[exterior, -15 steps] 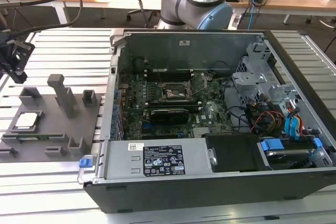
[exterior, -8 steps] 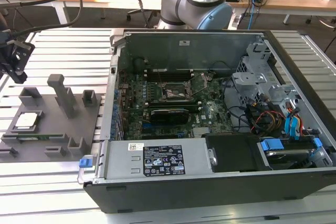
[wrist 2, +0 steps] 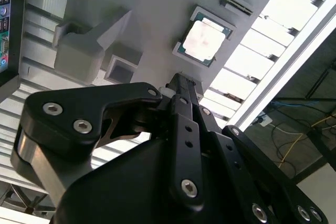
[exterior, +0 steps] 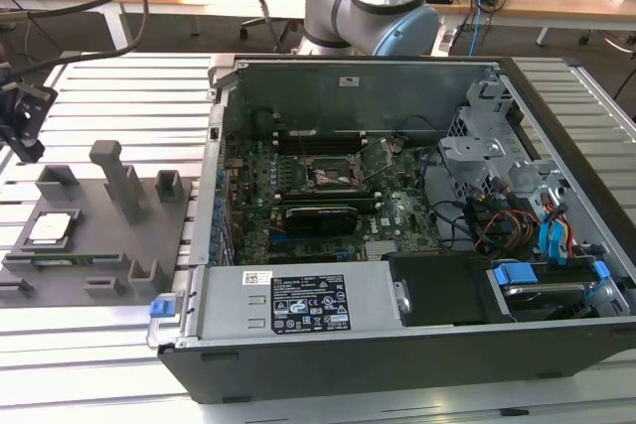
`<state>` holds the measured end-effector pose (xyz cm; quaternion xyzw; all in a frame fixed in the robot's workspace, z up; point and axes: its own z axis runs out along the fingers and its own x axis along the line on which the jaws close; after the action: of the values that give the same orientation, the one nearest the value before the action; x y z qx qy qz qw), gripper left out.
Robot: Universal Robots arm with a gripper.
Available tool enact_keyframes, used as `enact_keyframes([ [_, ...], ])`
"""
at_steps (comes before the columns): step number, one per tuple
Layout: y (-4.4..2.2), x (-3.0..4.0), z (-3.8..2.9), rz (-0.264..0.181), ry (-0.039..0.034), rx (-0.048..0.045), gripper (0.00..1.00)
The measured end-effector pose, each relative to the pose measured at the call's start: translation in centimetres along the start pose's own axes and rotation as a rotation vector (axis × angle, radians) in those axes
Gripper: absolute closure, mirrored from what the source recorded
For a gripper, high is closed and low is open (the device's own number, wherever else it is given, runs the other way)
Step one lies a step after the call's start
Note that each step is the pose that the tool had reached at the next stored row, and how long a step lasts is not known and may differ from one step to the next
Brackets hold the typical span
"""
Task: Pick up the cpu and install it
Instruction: 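Pick up the cpu and move it towards the insertion slot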
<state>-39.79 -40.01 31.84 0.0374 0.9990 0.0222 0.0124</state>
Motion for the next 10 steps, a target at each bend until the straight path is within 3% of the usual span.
enact_keyframes([
  [4,-0.06,0.40,0.58,0.000,0.0002,0.0001,0.89],
  [10,-0.30,1.24,2.08,0.000,0.0002,0.0001,0.89],
])
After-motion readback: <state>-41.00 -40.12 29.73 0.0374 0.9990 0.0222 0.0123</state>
